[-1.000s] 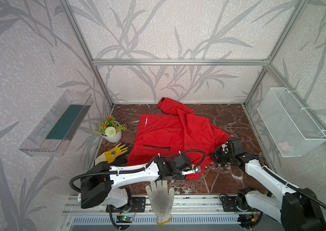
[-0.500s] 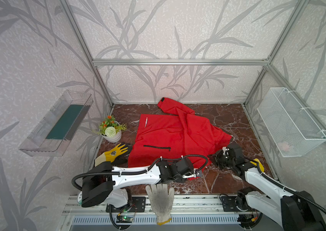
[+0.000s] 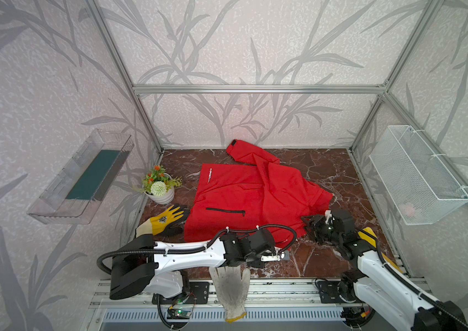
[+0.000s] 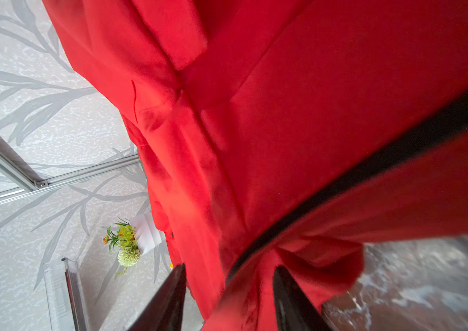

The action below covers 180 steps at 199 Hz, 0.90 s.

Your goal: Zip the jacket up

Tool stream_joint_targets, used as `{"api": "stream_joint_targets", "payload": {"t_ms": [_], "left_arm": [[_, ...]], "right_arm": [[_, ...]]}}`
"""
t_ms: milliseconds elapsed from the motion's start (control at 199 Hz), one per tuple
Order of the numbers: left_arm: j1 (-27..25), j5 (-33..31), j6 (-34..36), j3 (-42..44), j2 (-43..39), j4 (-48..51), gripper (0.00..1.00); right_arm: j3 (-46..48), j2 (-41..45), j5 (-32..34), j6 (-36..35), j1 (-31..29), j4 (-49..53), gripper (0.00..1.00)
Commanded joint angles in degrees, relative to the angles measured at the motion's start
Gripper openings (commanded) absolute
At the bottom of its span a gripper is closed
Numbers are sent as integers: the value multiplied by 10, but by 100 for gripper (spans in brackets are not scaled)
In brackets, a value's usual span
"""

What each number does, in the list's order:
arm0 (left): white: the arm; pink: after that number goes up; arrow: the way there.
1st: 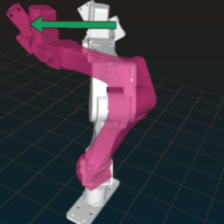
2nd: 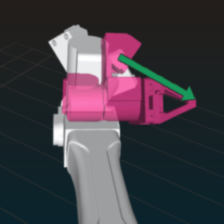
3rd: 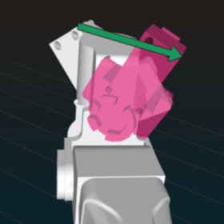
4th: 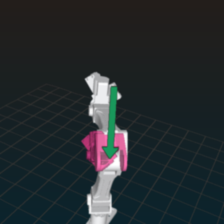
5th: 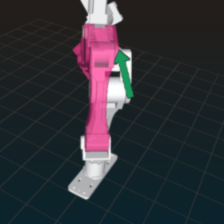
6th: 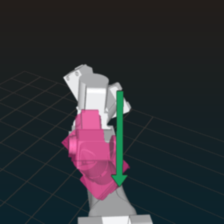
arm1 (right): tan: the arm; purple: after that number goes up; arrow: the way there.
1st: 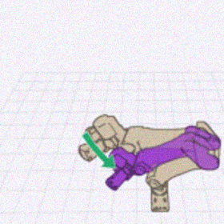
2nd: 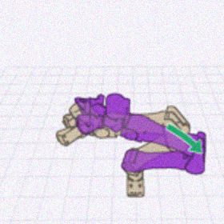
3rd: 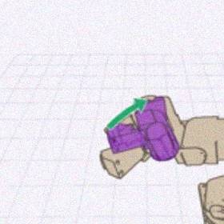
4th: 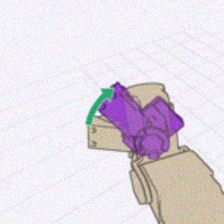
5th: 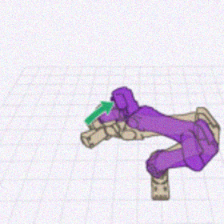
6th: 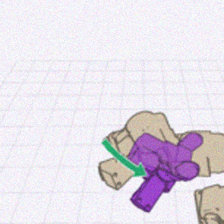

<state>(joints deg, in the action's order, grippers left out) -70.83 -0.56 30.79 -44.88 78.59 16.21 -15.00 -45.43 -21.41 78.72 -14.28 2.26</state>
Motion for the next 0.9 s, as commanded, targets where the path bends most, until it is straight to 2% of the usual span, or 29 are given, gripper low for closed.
{"api": "stream_joint_targets", "payload": {"t_ms": [0,65,146,241,307,342,427,528,653,900], "left_arm": [[-2,-4,-19,-30,-5,8,31],[0,-24,-47,-47,-17,3,31],[14,-8,-63,-75,-23,12,32],[43,25,-77,-117,2,28,34],[64,50,-83,-153,36,46,30],[76,64,-88,-179,61,63,26],[97,80,-90,-246,119,119,0],[114,126,-80,-311,178,178,0],[117,149,-70,-361,234,219,0],[117,145,-64,-389,289,234,0]], "right_arm": [[-35,54,28,-27,1,160,51],[-60,77,56,-43,1,248,52],[-76,81,70,-46,1,305,51],[-66,64,48,-38,1,279,48],[-52,58,33,-29,1,246,44],[-47,58,32,-24,1,235,43],[-47,67,40,-25,1,232,38],[-49,84,53,-28,2,247,35],[-43,98,48,-26,4,254,33],[-35,100,41,-25,8,247,32]]}}
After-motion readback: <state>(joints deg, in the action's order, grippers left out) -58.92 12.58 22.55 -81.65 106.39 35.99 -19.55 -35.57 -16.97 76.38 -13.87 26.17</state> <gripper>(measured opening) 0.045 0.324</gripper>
